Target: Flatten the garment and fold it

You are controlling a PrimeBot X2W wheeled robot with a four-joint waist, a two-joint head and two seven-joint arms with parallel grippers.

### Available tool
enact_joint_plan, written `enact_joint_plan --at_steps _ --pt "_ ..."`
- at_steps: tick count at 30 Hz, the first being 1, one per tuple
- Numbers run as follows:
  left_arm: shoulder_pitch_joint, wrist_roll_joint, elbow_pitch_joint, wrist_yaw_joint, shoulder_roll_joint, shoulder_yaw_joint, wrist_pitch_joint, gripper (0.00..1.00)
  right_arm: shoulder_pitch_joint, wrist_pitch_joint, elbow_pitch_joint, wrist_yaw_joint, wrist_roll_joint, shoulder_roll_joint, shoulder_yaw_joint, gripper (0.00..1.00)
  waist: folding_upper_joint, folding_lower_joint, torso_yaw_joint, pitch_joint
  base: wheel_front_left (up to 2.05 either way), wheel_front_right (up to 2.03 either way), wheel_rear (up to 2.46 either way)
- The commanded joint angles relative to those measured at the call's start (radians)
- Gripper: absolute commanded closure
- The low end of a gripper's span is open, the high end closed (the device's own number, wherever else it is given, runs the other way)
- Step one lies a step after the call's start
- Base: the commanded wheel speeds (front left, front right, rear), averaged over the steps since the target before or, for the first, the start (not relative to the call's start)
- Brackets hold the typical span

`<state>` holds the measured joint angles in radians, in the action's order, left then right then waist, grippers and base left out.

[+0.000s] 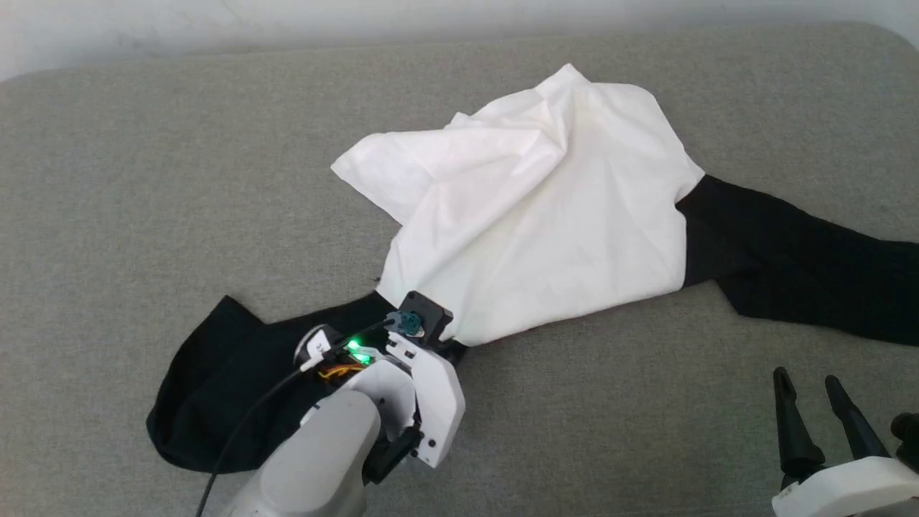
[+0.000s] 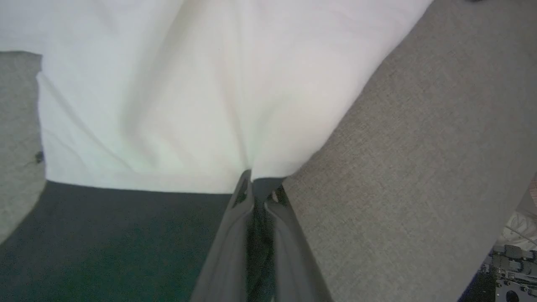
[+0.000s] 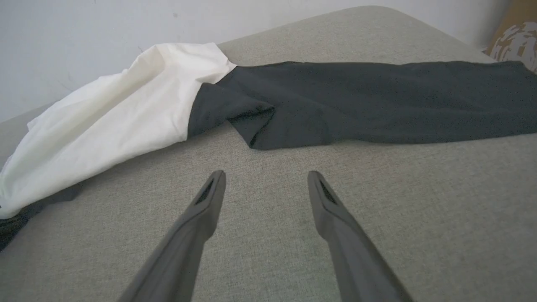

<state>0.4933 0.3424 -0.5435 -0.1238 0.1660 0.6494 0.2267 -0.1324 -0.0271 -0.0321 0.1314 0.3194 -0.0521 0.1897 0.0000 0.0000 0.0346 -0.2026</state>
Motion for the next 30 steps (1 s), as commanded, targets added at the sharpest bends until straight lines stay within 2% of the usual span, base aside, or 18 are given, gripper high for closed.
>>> enact_joint_plan --at_steps 1,4,9,13,15,17,22,25,28,29,30 --pt "-0.005 0.025 0.006 -0.007 0.003 0.016 0.018 1.0 0.001 -0.001 -0.001 -0.001 0.007 0.002 -0.001 0.0 0.0 0.0 -0.008 0.01 0.0 0.0 0.0" --pt "-0.002 0.126 0.103 -0.007 0.033 0.056 0.077 1.0 -0.005 0.001 -0.003 -0.001 0.008 0.002 0.001 0.0 0.0 0.0 -0.015 0.022 0.0 0.0 0.0" --pt "-0.012 0.274 0.362 -0.007 0.135 0.081 0.187 1.0 -0.018 0.004 -0.002 -0.001 0.01 0.002 0.003 0.0 0.0 0.0 -0.021 0.027 0.0 0.0 0.0" --pt "-0.018 0.369 0.566 -0.005 0.221 0.03 0.272 1.0 -0.021 0.004 -0.002 -0.001 0.014 0.002 0.001 0.0 0.0 0.0 -0.017 0.016 0.0 0.0 0.0" --pt "0.003 0.391 0.618 0.007 0.259 -0.019 0.287 1.0 -0.016 0.003 -0.003 -0.001 0.015 0.002 -0.002 0.0 0.0 0.0 -0.012 0.003 0.0 0.0 0.0" --pt "0.035 0.39 0.621 0.01 0.296 -0.057 0.292 1.0 -0.006 0.002 -0.005 -0.001 0.016 0.002 -0.011 0.0 0.0 0.0 -0.001 -0.014 0.0 0.0 0.0" --pt "0.107 0.416 0.51 0.006 0.315 -0.126 0.237 1.0 0.028 -0.007 -0.019 -0.001 0.021 0.002 -0.036 0.0 0.0 0.0 0.046 -0.068 0.0 0.0 0.0" --pt "0.147 0.372 0.422 0.002 0.317 -0.136 0.141 1.0 0.047 -0.018 -0.035 -0.001 0.027 0.002 -0.05 0.0 0.0 0.0 0.074 -0.103 0.0 0.0 0.0" --pt "0.171 0.335 0.325 0.0 0.294 -0.133 0.042 1.0 0.059 -0.032 -0.056 -0.001 0.033 0.002 -0.063 0.0 0.0 0.0 0.091 -0.13 0.0 0.0 0.0" --pt "0.179 0.319 0.294 0.001 0.286 -0.131 0.01 0.8 0.063 -0.037 -0.062 -0.001 0.033 0.002 -0.067 0.0 0.0 0.0 0.094 -0.137 0.0 0.0 0.0" --pt "0.183 0.313 0.265 0.0 0.271 -0.128 -0.02 0.51 0.066 -0.041 -0.068 -0.001 0.034 0.002 -0.07 0.0 0.0 0.0 0.096 -0.141 0.0 0.0 0.0"
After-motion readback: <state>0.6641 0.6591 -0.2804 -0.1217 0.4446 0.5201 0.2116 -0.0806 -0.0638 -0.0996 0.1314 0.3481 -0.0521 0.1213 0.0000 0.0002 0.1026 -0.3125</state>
